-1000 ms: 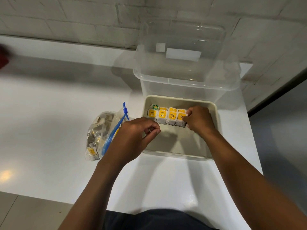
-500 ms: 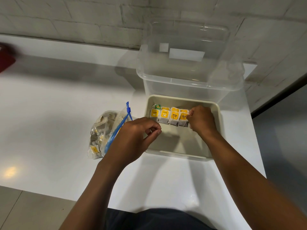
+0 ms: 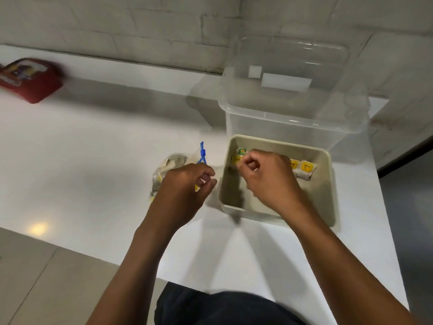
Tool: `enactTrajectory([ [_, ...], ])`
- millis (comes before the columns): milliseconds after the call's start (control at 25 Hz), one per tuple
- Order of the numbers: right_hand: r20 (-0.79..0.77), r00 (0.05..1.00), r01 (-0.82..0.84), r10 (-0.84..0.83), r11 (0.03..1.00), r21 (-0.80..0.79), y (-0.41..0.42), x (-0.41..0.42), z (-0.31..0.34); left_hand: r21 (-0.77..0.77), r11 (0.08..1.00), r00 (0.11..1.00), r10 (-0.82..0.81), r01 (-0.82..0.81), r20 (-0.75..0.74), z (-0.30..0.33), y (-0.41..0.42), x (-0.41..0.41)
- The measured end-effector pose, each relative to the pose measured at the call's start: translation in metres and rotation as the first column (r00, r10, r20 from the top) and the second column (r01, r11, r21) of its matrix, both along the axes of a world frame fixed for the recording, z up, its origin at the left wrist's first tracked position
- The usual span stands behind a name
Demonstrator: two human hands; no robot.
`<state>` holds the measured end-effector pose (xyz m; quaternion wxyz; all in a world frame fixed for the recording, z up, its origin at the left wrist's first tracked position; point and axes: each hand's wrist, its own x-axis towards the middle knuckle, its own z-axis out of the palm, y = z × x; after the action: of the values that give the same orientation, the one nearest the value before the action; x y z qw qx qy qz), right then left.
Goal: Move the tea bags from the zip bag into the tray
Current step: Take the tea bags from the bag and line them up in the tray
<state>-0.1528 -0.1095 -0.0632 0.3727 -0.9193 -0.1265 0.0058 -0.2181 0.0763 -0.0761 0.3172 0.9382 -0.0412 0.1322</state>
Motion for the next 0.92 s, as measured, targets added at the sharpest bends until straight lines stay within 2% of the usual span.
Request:
enactTrajectory([
  [80,-0.073,0.987,-0.130,0.143,0.979,0.158,0.031,-0.024,0.002,0.046,0.999,1.000,0.018,-0.018,-0.010,-0.002,0.007,-0.009],
  [200,-0.040,0.976,-0.202,0.213,0.960,0.193,0.068,-0.038,-0.013,0.151,0.984,0.990,0.109,-0.094,-0.093,-0.010,0.022,-0.020],
  [280,0.011,0.977,-0.211,0.212,0.966,0.149,0.085,-0.041,-0.021,0.164,0.971,0.965,0.203,-0.177,-0.164,-0.013,0.031,-0.028],
  [400,0.028,0.975,-0.223,0.222,0.973,0.055,0.103,-0.046,-0.027,0.213,0.964,0.941,0.214,-0.160,-0.262,-0.012,0.038,-0.033],
  [520,-0.053,0.972,-0.233,0.228,0.966,-0.114,0.116,-0.048,-0.029,0.214,0.972,0.919,0.167,-0.093,-0.358,-0.007,0.043,-0.032],
  [680,-0.158,0.964,-0.260,0.214,0.878,-0.401,0.127,-0.042,-0.034,0.137,0.981,0.871,0.184,-0.135,-0.456,-0.005,0.058,-0.022],
  [760,-0.158,0.978,-0.192,0.132,0.867,-0.459,0.135,-0.038,-0.039,0.165,0.973,0.860,0.220,-0.161,-0.461,-0.003,0.062,-0.021],
  [920,-0.153,0.988,-0.073,0.000,0.879,-0.471,0.155,-0.035,-0.045,0.219,0.969,0.860,0.207,-0.115,-0.466,0.002,0.055,-0.017],
])
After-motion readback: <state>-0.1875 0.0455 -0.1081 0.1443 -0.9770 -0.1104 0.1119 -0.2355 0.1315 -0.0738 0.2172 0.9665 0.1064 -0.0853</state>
